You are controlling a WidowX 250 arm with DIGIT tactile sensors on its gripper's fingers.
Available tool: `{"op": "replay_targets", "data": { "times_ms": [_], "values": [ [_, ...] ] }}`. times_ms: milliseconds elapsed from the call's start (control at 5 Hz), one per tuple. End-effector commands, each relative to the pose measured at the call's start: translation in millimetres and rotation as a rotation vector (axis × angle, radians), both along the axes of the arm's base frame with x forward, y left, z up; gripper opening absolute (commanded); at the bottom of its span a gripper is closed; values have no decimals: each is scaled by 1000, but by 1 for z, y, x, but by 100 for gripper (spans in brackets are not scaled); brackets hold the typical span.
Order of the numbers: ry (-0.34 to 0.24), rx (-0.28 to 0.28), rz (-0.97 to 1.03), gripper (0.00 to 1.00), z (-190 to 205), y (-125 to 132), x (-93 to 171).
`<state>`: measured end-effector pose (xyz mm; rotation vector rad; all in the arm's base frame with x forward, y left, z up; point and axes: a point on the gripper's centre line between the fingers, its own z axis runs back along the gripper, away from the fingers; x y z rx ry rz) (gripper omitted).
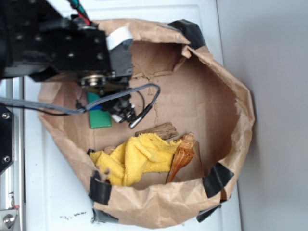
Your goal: Grab the green block.
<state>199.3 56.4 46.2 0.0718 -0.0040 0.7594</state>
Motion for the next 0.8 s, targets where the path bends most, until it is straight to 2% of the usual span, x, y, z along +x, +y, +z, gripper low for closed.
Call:
{"op": "replay_targets", "data": {
  "times_ms": [0, 200, 400, 600],
  "values": [
    [-17, -46, -87, 100, -11, 9, -22],
    [-13, -35, -59, 100, -20, -1, -21],
    [33, -28, -4, 100, -32, -7, -8],
    [26, 1, 61, 0, -38, -8, 1]
  ]
}}
